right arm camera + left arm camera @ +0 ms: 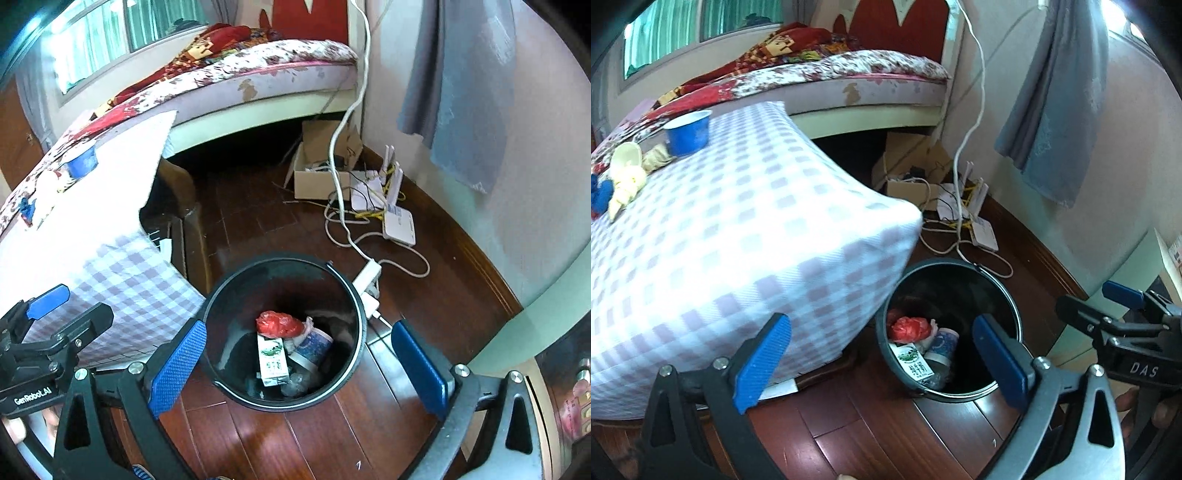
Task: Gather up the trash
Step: 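Move both open tools back over the table items, then grasp the yellow cloth with the right tool while the left tool grasps the blue cloth, then carry the yellow and blue cloths over the black bin with both tools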
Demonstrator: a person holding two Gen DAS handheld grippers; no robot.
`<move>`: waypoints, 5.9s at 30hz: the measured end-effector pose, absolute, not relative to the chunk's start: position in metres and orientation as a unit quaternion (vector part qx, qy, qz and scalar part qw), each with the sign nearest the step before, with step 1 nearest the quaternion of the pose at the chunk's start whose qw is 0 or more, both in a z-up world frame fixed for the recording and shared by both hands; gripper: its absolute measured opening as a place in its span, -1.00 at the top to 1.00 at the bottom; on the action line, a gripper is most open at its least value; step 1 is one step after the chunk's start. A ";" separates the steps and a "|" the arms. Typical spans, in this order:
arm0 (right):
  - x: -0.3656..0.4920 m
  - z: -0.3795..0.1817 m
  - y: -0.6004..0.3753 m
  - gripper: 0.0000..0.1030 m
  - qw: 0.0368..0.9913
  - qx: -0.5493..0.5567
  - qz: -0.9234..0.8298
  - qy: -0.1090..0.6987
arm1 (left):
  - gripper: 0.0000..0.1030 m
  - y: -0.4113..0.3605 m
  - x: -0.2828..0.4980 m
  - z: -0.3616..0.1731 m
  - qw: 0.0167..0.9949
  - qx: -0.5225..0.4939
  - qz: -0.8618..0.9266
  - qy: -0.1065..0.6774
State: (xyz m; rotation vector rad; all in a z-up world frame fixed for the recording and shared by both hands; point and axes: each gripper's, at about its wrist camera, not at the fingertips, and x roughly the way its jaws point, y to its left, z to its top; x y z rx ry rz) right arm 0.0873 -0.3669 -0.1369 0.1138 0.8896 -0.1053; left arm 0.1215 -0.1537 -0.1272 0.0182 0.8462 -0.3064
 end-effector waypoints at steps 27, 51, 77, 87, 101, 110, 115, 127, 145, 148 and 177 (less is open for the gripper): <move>0.126 -0.070 -0.207 -0.97 0.926 -0.020 0.060 0.372 | -0.94 0.019 0.110 -0.085 0.932 -0.049 -0.011 0.360; 0.276 -0.073 0.020 -0.97 0.903 -0.076 0.215 0.364 | -0.50 0.205 0.211 -0.097 0.924 -0.083 0.068 0.367; 0.356 -0.111 0.050 0.17 0.865 -0.064 0.286 0.408 | 0.20 0.209 0.325 -0.113 0.919 -0.082 0.032 0.385; 0.337 -0.102 0.037 0.22 0.866 -0.048 0.290 0.404 | 0.48 0.211 0.284 -0.106 0.922 -0.101 0.036 0.372; 0.252 -0.072 -0.019 0.22 0.891 -0.025 0.261 0.370 | 0.48 0.170 0.194 -0.078 0.935 -0.060 0.044 0.346; 0.202 -0.052 -0.077 0.22 0.906 0.002 0.229 0.356 | 0.48 0.124 0.150 -0.061 0.943 -0.055 0.011 0.328; 0.175 -0.040 -0.103 0.22 0.914 0.009 0.211 0.346 | 0.48 0.101 0.130 -0.050 0.947 -0.051 -0.003 0.316; 0.120 -0.014 -0.150 0.22 0.930 0.019 0.184 0.316 | 0.48 0.048 0.100 -0.032 0.955 -0.036 -0.038 0.292; 0.101 -0.018 -0.226 0.22 0.941 0.056 0.130 0.308 | 0.48 -0.028 0.097 -0.033 0.952 -0.003 -0.097 0.291; 0.096 -0.023 -0.243 0.22 0.941 0.060 0.115 0.313 | 0.48 -0.045 0.097 -0.036 0.949 0.003 -0.114 0.295; 0.068 -0.107 -0.377 0.22 0.913 0.098 0.014 0.396 | 0.48 -0.186 0.108 -0.113 0.894 0.041 -0.241 0.375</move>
